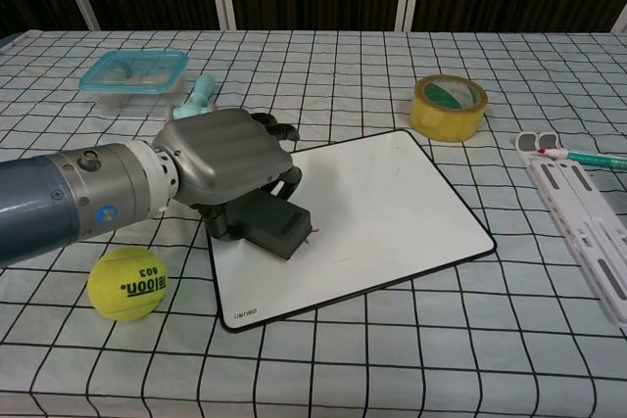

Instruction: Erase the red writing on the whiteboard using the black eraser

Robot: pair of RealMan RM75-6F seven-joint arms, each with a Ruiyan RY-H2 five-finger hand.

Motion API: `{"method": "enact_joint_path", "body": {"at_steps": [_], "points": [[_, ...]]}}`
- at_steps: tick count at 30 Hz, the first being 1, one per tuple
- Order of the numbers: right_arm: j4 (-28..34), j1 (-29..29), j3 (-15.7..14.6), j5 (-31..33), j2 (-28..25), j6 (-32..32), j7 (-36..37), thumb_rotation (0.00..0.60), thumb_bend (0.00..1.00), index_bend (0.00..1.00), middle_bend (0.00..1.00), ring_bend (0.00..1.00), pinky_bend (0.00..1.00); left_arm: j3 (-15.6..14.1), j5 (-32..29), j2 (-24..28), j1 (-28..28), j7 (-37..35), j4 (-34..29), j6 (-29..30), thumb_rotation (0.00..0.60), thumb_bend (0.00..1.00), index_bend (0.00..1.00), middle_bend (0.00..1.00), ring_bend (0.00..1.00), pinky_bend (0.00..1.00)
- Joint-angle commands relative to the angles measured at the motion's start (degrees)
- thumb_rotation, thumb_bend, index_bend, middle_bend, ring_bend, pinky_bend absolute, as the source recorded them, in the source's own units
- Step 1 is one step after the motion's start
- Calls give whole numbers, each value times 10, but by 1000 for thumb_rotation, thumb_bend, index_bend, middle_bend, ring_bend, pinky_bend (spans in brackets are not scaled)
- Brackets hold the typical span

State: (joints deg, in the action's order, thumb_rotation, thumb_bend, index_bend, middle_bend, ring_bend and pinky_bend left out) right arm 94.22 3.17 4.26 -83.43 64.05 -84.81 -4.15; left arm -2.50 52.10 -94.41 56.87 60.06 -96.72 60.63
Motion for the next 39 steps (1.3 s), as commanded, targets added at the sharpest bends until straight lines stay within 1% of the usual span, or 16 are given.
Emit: {"method": "enact_joint_path", "body": {"at_steps": [1, 7, 13, 18, 27, 33, 36, 39], "points": [[0, 0, 0, 0, 0, 0, -1, 600, 70, 45, 79, 187, 215, -3, 12, -1, -1, -5, -4, -1, 600, 309, 434, 486, 36, 87], [0, 0, 0, 1, 0, 0, 0, 600, 71, 46, 79, 187, 215, -4, 20, -14, 1, -2, 1, -9, 600, 309, 433, 485, 36, 86], [-1, -1, 0, 0, 0, -1, 2, 600, 71, 46, 79, 187, 215, 9, 15, -34, 8, 7, 17, -12, 600, 309, 433, 486, 36, 86], [0, 0, 0, 0, 0, -1, 1, 600, 71, 46, 79, 187, 215, 27, -4, -53, 18, 13, 39, -19, 600, 309, 433, 486, 36, 86], [0, 0, 0, 0, -1, 0, 2, 600, 71, 46, 79, 187, 215, 58, -33, -85, 34, 21, 100, -25, 600, 309, 433, 486, 36, 85], [0, -1, 0, 0, -1, 0, 3, 600, 72, 46, 79, 187, 215, 69, -40, -98, 40, 25, 134, -23, 600, 309, 433, 486, 36, 85], [0, 0, 0, 1, -1, 1, 2, 600, 71, 46, 79, 187, 215, 74, -44, -100, 41, 23, 138, -23, 600, 309, 433, 486, 36, 85], [0, 0, 0, 1, -1, 1, 2, 600, 71, 45, 79, 187, 215, 76, -42, -92, 40, 22, 130, -18, 600, 309, 433, 486, 36, 84]]}}
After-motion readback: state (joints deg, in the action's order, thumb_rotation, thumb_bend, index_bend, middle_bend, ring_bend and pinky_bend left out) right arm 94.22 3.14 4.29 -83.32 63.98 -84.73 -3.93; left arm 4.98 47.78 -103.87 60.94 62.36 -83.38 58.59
